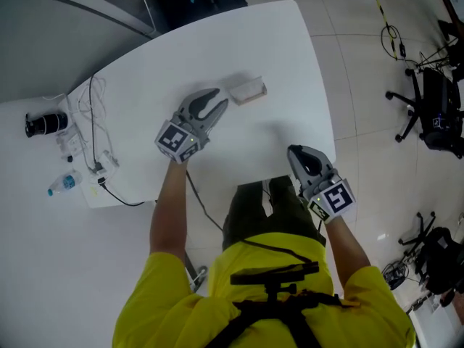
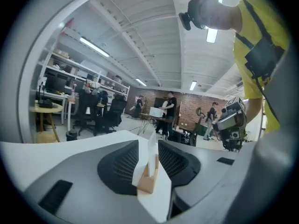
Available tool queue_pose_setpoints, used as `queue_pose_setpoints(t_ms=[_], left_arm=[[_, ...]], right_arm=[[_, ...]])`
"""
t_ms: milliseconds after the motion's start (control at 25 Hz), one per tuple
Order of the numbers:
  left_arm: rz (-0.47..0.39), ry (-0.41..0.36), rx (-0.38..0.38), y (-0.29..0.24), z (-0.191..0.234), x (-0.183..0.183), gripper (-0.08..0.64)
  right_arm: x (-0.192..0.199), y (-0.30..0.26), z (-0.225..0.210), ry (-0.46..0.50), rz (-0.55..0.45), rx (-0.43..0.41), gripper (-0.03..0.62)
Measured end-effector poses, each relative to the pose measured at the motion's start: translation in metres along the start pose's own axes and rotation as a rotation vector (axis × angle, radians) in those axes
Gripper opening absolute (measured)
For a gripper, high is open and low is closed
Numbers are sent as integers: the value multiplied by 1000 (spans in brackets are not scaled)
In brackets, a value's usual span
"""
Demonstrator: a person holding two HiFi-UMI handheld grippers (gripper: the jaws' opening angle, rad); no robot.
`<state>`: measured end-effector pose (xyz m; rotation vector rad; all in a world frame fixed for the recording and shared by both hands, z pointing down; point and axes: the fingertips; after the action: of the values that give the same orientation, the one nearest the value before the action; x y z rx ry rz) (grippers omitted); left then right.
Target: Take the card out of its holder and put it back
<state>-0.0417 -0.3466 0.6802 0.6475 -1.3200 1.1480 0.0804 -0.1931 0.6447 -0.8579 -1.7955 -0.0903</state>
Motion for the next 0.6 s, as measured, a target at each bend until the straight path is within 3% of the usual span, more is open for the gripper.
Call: queue_pose_setpoints(t_ms=[240, 400, 480, 600], left_arm=[[-67, 24, -360, 71, -34, -67, 98], [-104, 18, -535, 110, -74, -111, 64], [-122, 37, -603, 126, -90, -124, 32], [-183, 47, -622, 139, -120, -148, 31]], right_arm=[[-62, 17, 20, 88, -54, 20, 6], [-103, 34, 41, 125, -108, 47, 6], [-120, 42, 51, 143, -134, 68, 5], [-140, 57, 65, 167, -176, 80, 5]])
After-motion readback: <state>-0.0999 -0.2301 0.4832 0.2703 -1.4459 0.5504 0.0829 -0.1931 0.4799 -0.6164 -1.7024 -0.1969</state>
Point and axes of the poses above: the fingertips, and each gripper's own axes: y backward along the fingers, z to its left, x out of its underside, and after that the axes turned 1 degree about -y, right-handed
